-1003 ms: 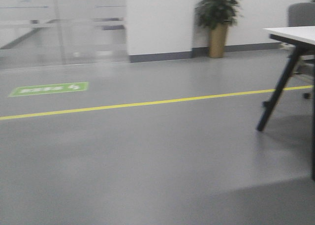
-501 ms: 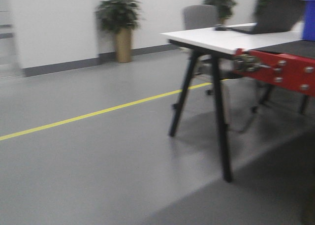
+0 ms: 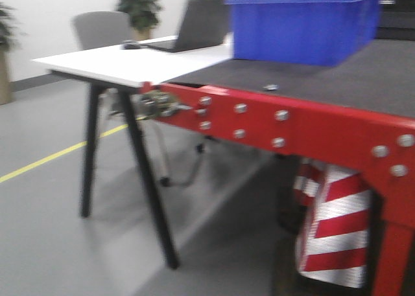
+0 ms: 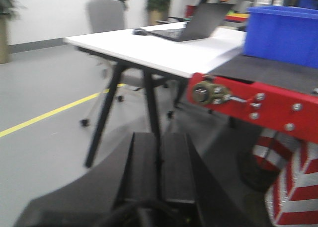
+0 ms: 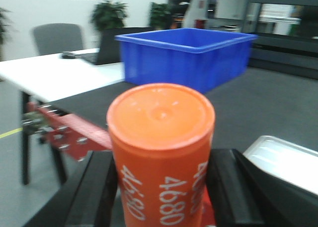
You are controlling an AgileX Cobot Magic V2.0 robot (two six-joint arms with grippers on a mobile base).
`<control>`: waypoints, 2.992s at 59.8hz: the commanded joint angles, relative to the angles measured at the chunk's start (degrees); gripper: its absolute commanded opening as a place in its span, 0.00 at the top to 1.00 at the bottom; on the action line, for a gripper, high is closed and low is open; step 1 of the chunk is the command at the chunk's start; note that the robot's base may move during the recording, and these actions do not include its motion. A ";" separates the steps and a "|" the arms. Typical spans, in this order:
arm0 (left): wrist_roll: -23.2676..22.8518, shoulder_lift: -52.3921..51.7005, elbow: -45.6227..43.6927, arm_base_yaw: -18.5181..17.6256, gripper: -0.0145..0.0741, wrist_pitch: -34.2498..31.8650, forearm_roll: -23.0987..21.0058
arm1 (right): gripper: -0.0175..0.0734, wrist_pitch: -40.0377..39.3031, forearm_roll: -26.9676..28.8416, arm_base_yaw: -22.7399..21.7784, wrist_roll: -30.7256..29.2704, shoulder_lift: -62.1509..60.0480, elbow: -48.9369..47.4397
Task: Grab orange capacitor from left shelf to right conveyor
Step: 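Drive the base to the red conveyor holding the capacitor in the right gripper, then lower the capacitor upright onto the silver tray with the right gripper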
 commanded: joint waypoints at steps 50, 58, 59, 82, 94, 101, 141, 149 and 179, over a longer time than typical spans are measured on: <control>0.03 -1.13 -0.32 0.10 0.95 -4.72 0.00 | 0.63 -5.57 -0.72 0.00 -0.26 0.61 -1.62; 0.03 -1.13 -0.32 0.10 0.95 -4.72 0.00 | 0.63 -5.57 -0.72 0.00 -0.26 0.61 -1.62; 0.03 -1.13 -0.32 0.10 0.95 -4.72 0.00 | 0.63 -5.57 -0.72 0.00 -0.26 0.61 -1.62; 0.03 -1.13 -0.32 0.10 0.95 -4.72 0.00 | 0.63 -5.79 -0.72 0.00 -0.26 0.61 -1.62; 0.03 -1.13 -0.32 0.10 0.95 -4.72 0.00 | 0.63 -6.34 -0.72 0.00 -0.26 0.61 -1.62; 0.03 -1.13 -0.32 0.10 0.95 -4.72 0.00 | 0.63 -6.87 -0.72 0.00 -0.26 0.61 -1.62; 0.03 -1.13 -0.32 0.10 0.95 -4.72 0.00 | 0.63 -21.16 -3.00 11.00 -0.26 33.89 -19.05; 0.03 -1.13 -0.32 0.10 0.95 -4.72 0.00 | 0.63 -26.97 -3.37 17.62 -0.26 45.81 -20.49; 0.03 -1.13 -0.32 0.10 0.95 -4.72 0.00 | 0.63 -48.26 -4.56 19.00 -0.26 75.91 -20.49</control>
